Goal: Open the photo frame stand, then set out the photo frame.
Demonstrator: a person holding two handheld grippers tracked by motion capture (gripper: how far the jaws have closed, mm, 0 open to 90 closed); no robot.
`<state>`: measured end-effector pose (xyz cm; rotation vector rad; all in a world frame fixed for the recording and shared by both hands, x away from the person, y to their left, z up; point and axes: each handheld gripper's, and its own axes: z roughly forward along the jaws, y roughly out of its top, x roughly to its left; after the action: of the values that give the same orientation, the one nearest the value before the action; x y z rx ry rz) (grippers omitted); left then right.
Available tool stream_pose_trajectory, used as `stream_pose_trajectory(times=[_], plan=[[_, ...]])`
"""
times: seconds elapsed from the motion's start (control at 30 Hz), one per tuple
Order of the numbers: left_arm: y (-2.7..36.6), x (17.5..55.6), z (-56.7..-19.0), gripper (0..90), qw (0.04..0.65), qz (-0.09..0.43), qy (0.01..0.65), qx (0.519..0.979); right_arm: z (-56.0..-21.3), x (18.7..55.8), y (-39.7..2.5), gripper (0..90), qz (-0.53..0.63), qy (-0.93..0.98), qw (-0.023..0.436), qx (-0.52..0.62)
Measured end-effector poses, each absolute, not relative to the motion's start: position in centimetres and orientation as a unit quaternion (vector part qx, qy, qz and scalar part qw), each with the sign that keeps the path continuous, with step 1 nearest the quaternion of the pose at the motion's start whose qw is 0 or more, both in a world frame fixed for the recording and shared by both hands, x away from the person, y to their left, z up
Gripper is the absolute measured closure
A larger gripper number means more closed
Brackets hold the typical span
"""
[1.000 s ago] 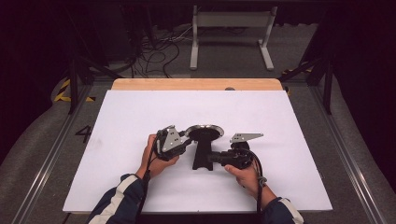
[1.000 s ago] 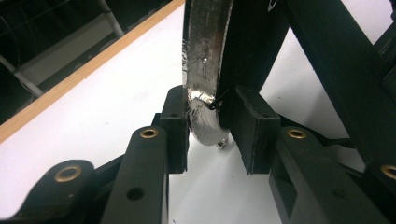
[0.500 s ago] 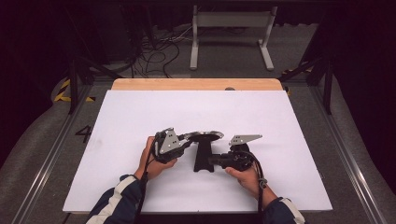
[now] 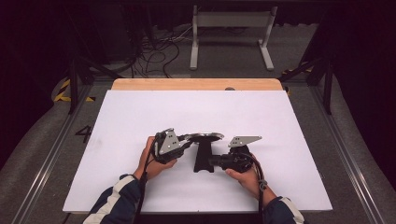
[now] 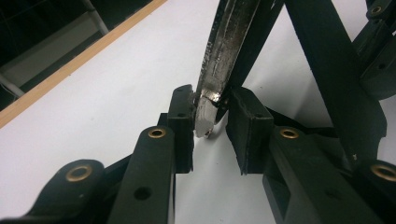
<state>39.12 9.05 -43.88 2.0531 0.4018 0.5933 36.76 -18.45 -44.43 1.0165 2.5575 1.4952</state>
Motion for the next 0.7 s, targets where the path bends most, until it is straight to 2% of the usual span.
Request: stream_pose_trajectory(times=[0.27, 0.43, 0.7], plan=[[10.1, 39.3, -43.7, 63.5, 0.474, 0.23, 0.175, 0.831, -43.9, 36.1, -18.6, 79.8, 0.47, 0.819, 0.033, 0.329], [9.9, 39.5, -44.1, 57.9, 0.457, 0.226, 0.169, 0.844, -43.5, 35.7, -18.7, 77.8, 0.463, 0.823, 0.053, 0.324], [9.8, 40.0, -44.6, 55.4, 0.446, 0.209, 0.173, 0.853, -42.3, 35.0, -19.2, 79.4, 0.474, 0.812, 0.087, 0.329]])
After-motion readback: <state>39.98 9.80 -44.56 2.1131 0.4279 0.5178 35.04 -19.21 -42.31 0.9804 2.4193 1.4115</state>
